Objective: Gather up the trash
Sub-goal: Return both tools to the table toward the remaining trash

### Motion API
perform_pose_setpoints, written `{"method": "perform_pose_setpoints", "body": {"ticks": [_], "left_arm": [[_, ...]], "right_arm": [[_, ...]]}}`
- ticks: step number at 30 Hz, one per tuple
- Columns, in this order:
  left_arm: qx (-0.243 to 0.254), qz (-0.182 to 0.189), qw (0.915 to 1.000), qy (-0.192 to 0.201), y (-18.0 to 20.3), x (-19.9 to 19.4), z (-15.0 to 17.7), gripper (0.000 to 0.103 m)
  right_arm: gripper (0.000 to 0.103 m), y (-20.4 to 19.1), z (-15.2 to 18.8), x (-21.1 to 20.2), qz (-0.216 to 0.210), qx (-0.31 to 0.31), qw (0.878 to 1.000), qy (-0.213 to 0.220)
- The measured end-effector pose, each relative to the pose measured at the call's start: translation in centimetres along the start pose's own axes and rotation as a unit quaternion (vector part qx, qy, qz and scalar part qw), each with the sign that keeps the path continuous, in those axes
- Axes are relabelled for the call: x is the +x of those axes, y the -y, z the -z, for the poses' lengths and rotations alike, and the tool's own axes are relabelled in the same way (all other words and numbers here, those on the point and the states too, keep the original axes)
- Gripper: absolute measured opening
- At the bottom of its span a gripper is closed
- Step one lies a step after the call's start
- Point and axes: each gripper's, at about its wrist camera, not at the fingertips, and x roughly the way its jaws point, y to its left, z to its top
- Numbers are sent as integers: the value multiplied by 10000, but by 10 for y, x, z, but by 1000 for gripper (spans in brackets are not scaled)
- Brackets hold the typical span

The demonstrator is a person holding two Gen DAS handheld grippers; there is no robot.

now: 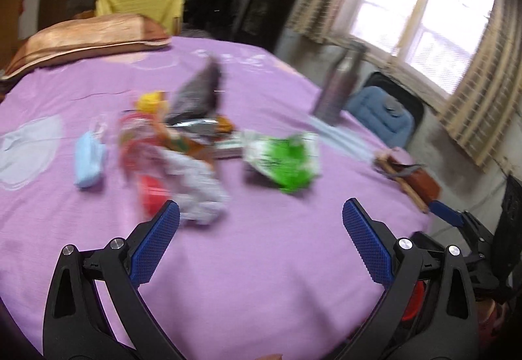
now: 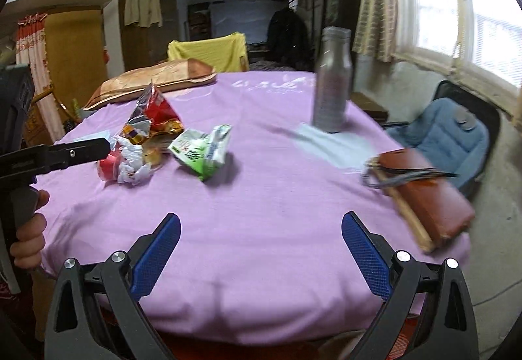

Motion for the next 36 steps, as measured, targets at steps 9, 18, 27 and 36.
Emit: {"method": "perform_pose_setpoints", "body": {"ticks": [9, 18, 27, 36], "left_arm": [[-310, -820, 9953, -411, -67, 22, -7, 96], [-184, -1325, 9867, -928, -96, 44, -7, 96], [-658, -1767, 9803, -587, -137, -10, 8, 96], [-187, -1368, 9864, -889, -100, 25, 1, 96]], "right_arm": [[97, -5, -13, 53, -515, 265, 9980, -246], [97, -2, -21, 69, -652, 316, 9969, -298], [97, 0, -24, 80, -807, 421, 9953, -340], [97, -11, -23, 76, -825, 310, 9956, -332]]}}
